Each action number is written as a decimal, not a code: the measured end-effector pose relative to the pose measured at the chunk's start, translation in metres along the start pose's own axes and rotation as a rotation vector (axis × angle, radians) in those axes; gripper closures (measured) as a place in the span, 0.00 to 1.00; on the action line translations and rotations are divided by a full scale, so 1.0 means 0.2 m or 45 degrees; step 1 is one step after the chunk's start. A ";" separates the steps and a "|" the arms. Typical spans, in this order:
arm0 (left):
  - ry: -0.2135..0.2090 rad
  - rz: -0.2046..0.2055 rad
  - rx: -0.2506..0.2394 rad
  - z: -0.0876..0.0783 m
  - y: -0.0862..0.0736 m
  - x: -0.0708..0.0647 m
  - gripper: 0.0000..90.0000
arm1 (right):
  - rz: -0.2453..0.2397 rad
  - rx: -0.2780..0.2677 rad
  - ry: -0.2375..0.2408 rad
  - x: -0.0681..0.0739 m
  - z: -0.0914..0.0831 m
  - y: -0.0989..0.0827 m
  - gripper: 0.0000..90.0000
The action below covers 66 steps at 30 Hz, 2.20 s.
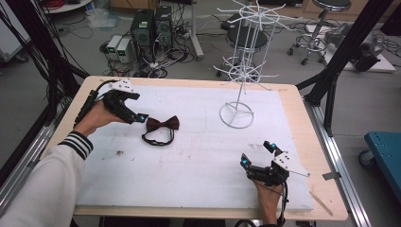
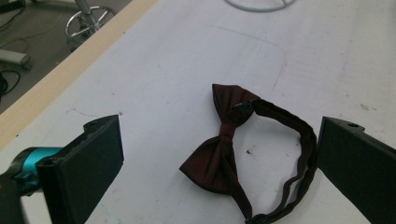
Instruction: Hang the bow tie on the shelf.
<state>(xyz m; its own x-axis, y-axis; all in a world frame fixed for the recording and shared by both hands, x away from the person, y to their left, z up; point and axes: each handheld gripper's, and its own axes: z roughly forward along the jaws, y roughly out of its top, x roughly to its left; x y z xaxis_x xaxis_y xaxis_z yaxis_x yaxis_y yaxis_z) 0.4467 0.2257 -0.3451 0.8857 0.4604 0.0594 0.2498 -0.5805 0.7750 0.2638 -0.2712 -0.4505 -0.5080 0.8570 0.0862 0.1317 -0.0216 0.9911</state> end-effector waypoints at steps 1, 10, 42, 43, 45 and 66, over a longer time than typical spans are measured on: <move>0.000 -0.002 0.011 0.01 0.00 0.00 0.02 | -0.001 0.000 0.000 0.00 0.00 0.00 0.01; -0.021 0.023 0.117 0.10 0.01 0.03 0.05 | 0.002 -0.001 -0.001 0.00 0.00 0.00 0.01; -0.092 0.027 0.420 0.40 -0.09 0.03 0.17 | 0.016 -0.009 0.009 -0.01 -0.01 0.00 0.01; -0.081 0.026 0.424 0.40 -0.09 0.03 0.18 | 0.016 -0.010 0.009 -0.01 -0.01 0.00 0.01; -0.073 0.029 0.427 0.40 -0.09 0.03 0.23 | 0.016 -0.010 0.009 -0.01 0.00 0.00 0.01; -0.109 0.019 0.523 0.41 -0.08 -0.01 0.89 | 0.015 -0.007 0.006 -0.01 -0.01 0.00 0.01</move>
<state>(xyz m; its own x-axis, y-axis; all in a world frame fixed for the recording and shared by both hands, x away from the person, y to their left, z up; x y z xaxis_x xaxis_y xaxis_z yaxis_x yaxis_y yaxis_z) 0.4728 0.1792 -0.4083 0.9154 0.4025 0.0028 0.3566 -0.8143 0.4580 0.2635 -0.2728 -0.4508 -0.5106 0.8542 0.0984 0.1329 -0.0347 0.9905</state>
